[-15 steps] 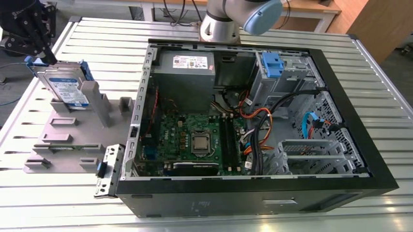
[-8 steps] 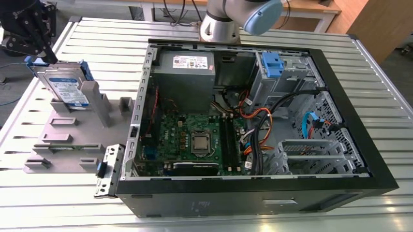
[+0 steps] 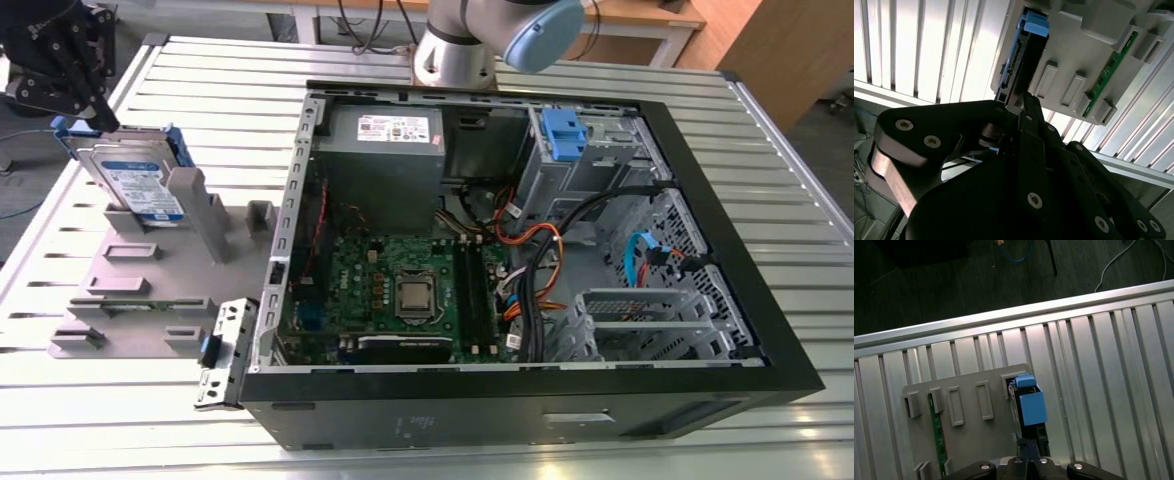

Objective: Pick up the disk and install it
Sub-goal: 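Pick up the disk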

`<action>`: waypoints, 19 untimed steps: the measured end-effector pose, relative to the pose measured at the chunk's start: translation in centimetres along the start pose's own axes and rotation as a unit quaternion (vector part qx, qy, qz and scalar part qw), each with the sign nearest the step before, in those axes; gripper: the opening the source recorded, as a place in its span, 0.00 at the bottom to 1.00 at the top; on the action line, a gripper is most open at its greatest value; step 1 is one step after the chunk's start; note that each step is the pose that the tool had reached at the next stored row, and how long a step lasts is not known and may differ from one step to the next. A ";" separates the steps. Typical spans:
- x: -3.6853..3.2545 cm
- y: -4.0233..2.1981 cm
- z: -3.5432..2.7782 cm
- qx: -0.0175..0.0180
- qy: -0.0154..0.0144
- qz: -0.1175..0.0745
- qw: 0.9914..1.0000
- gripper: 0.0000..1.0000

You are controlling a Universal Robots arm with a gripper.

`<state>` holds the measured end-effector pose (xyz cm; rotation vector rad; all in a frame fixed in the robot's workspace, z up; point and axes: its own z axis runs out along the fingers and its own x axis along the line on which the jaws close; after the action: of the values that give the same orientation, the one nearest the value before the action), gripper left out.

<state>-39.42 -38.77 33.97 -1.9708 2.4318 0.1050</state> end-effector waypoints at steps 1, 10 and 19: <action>0.00 0.00 0.00 0.000 0.000 0.000 1.000 0.11; -0.29 0.06 0.03 0.000 0.000 0.000 1.000 0.11; -0.45 0.09 0.28 0.001 0.000 -0.002 1.000 0.11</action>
<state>-39.42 -38.30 33.71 -1.9743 2.4273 0.1032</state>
